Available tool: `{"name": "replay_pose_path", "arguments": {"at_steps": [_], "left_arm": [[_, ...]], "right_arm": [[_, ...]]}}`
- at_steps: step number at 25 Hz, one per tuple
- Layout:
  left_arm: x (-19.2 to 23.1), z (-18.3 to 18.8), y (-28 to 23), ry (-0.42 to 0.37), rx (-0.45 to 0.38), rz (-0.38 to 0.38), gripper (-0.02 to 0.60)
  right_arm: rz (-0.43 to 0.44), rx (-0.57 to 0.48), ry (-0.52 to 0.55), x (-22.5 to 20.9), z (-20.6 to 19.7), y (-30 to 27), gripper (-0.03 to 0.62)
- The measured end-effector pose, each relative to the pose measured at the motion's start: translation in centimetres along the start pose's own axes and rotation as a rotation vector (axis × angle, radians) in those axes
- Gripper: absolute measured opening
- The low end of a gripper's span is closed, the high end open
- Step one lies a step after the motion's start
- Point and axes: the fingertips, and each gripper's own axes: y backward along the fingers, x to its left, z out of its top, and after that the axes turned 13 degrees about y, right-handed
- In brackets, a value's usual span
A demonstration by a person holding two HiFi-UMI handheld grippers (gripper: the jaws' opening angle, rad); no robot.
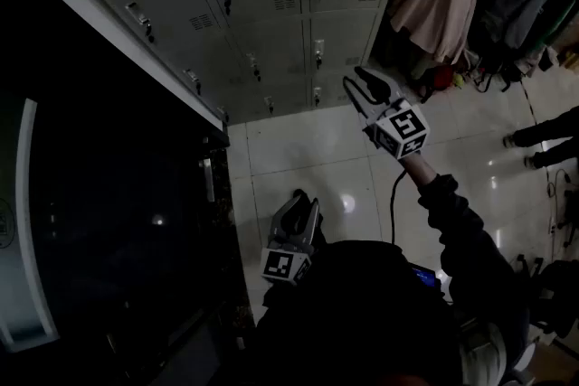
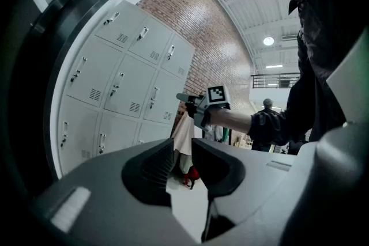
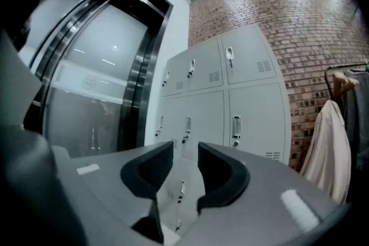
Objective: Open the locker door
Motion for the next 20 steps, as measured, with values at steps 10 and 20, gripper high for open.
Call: {"name": "replay_pose_path", "arguments": {"at_steps": [10,20], "left_arm": [[13.9,8.3,-0.6,0.033,-0.029,0.113,0.117],[16.2,9.0,-2.8,0.025,0.014,0.089,0.117]], "right_arm": [[-0.153,0.118,-0.061,-15.6,-3.6,-27.3,0.212],[-0.256,0.127,-0.05,-18.8,-3.5,-31.5,0.253]]}}
